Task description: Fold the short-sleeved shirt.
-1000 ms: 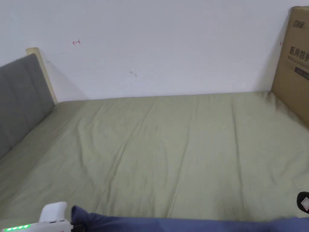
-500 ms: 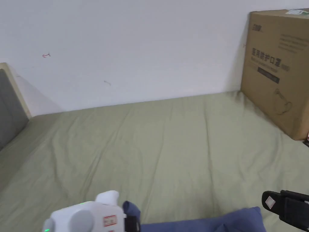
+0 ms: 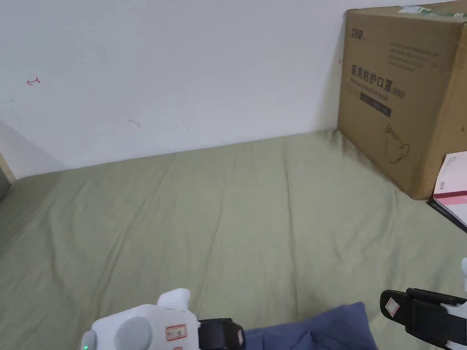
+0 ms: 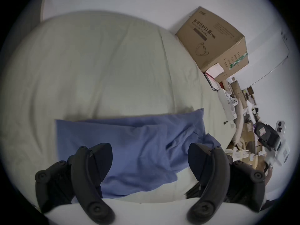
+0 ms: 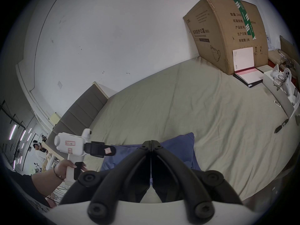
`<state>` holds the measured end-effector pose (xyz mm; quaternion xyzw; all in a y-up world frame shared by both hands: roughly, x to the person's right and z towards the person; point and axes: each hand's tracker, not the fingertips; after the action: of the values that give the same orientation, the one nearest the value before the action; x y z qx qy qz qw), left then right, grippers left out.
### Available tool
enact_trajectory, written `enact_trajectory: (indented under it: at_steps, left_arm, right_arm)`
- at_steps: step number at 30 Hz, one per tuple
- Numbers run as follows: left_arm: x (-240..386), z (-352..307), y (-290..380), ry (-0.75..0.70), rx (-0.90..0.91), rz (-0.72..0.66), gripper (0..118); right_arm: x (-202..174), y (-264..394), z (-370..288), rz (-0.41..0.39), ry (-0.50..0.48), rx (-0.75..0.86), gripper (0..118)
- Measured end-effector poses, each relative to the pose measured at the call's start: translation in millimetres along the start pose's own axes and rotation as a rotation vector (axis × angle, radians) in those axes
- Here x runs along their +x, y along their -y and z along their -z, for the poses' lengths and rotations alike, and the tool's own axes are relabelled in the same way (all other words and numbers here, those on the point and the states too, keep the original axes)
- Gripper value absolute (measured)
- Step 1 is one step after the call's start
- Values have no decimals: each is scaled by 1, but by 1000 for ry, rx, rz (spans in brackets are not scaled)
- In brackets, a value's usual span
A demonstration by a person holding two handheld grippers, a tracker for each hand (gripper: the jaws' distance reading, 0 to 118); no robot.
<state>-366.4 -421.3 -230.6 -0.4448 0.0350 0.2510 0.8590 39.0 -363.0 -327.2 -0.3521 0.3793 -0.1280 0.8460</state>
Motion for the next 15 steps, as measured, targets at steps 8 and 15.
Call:
enact_trajectory:
  at_steps: [8,15]
  left_arm:
    - [5,36,19,-46,-150,103,1]
    - [50,113,36,-111,-268,231,1]
  right_arm:
    - [-3,-1,6,-13,-28,-9,0]
    - [-1,1,2,-20,-6,-29,0]
